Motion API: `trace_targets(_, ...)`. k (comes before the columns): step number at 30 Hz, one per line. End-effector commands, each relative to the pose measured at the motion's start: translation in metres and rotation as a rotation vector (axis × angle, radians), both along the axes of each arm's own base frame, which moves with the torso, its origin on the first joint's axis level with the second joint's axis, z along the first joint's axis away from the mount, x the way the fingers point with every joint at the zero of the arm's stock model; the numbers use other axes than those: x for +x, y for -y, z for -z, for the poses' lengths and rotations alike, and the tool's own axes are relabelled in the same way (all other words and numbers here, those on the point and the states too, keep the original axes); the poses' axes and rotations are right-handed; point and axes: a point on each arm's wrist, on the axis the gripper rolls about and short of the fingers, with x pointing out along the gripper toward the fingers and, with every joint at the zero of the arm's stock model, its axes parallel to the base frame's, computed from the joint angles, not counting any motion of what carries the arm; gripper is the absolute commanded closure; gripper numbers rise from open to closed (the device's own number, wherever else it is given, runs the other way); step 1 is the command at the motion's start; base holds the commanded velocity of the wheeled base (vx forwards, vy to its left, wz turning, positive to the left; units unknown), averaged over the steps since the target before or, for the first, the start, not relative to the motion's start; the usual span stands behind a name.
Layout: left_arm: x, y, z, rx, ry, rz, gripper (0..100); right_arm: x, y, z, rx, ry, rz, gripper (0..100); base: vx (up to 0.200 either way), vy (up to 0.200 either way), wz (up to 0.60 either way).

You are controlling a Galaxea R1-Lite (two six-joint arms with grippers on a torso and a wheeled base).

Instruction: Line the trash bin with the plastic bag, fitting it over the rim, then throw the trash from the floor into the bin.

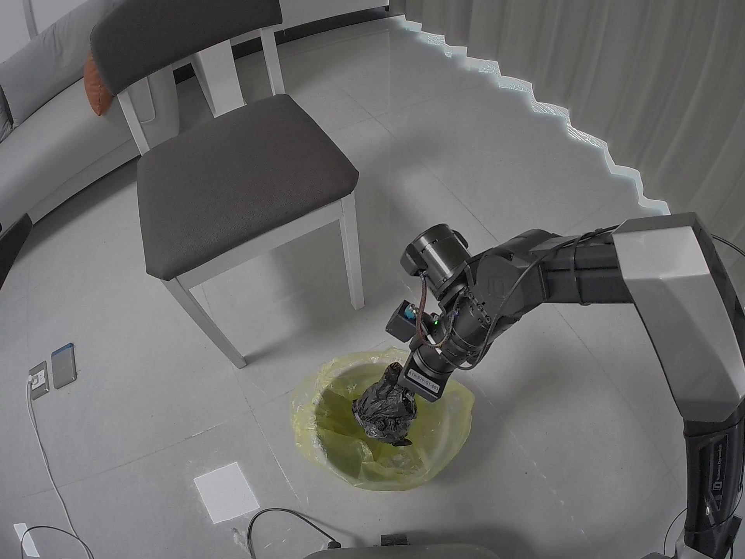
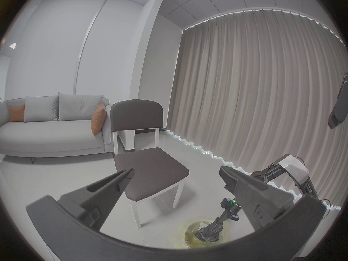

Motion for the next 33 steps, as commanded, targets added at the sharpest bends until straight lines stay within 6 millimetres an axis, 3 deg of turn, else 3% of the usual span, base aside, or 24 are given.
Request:
trace_targets(1,0.003,0.001,0.001,0.001,-0.011,0.000,0,-0.007,0.004,-0.019,0.006,0.012,-0.008,100,0.000,0.000,0.00)
trace_targets(4,0.003,0.001,0.001,0.001,-0.011,0.000,0,-0.022,0.000,-0.013,-0.040,-0.042,-0.039,100,0.000,0.000,0.00)
trace_targets(9,0.002,0.000,0.000,0.000,-0.005,0.000,0,-0.028,-0.013,0.014,-0.081,-0.092,-0.071,100,0.000,0.000,0.00)
trace_targets(14,0.002,0.000,0.000,-0.001,-0.006,0.000,0,-0.016,-0.024,0.033,-0.076,-0.089,-0.069,100,0.000,0.000,0.00)
trace_targets(21,0.003,0.001,0.000,-0.001,-0.009,0.000,0,0.001,-0.028,0.045,-0.064,-0.077,-0.052,100,0.000,0.000,0.00)
trace_targets(28,0.003,0.001,0.001,0.000,-0.013,0.000,0,0.005,-0.032,0.069,-0.090,-0.111,-0.054,100,0.000,0.000,0.00)
trace_targets(33,0.003,0.001,0.001,0.000,-0.013,0.000,0,0.001,-0.031,0.070,-0.109,-0.130,-0.059,100,0.000,0.000,0.00)
